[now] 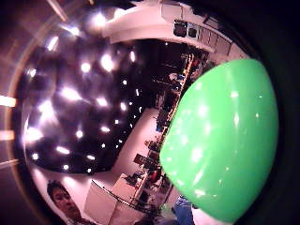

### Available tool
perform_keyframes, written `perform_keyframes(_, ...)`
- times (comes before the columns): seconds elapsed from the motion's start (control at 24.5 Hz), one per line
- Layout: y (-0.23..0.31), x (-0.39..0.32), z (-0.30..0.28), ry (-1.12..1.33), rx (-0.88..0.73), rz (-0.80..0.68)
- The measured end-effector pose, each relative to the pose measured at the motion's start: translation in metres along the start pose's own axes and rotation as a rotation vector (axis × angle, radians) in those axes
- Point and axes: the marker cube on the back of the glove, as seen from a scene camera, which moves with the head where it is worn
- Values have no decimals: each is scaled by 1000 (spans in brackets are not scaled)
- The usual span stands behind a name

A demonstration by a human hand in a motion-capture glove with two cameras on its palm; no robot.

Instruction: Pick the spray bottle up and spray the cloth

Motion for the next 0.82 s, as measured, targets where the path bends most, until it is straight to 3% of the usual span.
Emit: perform_keyframes(0.82, 42, -128, 72, 308, -324, -489)
